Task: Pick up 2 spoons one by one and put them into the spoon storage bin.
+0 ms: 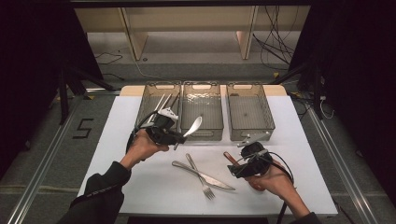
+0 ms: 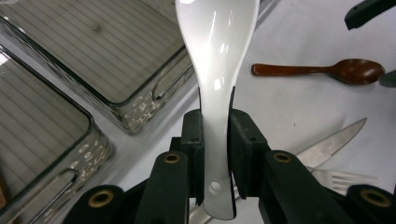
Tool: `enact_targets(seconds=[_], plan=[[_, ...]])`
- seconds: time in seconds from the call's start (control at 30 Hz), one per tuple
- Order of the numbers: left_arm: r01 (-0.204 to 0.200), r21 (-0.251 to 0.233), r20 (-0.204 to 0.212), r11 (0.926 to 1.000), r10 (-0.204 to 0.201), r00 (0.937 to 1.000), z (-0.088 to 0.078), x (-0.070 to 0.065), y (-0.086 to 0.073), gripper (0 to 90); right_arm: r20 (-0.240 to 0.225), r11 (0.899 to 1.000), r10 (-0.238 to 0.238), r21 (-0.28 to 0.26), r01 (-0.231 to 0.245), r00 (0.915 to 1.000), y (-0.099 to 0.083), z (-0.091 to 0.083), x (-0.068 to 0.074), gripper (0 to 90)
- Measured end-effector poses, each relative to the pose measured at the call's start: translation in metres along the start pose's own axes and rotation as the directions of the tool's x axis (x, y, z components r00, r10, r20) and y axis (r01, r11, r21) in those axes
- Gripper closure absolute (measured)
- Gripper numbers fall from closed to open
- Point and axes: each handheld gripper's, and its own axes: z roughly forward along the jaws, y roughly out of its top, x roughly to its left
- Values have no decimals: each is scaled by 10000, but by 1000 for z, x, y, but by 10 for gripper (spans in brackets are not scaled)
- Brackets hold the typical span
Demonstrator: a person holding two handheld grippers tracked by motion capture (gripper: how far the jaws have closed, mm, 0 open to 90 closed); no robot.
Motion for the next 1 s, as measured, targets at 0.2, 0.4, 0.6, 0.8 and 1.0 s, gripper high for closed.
enact_targets(seconds=[0.2, 0.4, 0.6, 0.8, 1.0], plan=[[32, -85, -210, 10000, -34, 9998, 2, 5, 12, 765, -4, 10000, -6, 15, 6, 10000, 0, 0, 0, 261], [43, -247, -452, 9997, -54, 9990, 7, 10, 26, 765, -22, 10000, -55, 48, 55, 10000, -1, 1, 1, 260], [168, -315, -608, 9994, -187, 9980, 15, 18, 38, 765, -29, 10000, -31, 76, 32, 10000, -1, 1, 0, 260], [380, -394, -761, 9985, -409, 9963, 21, 27, 47, 764, -58, 10000, -52, 79, 52, 10000, -1, 2, 0, 260], [603, -494, -913, 9970, -646, 9937, 28, 34, 55, 763, -70, 10000, -39, 83, 39, 10000, -1, 2, 0, 260]])
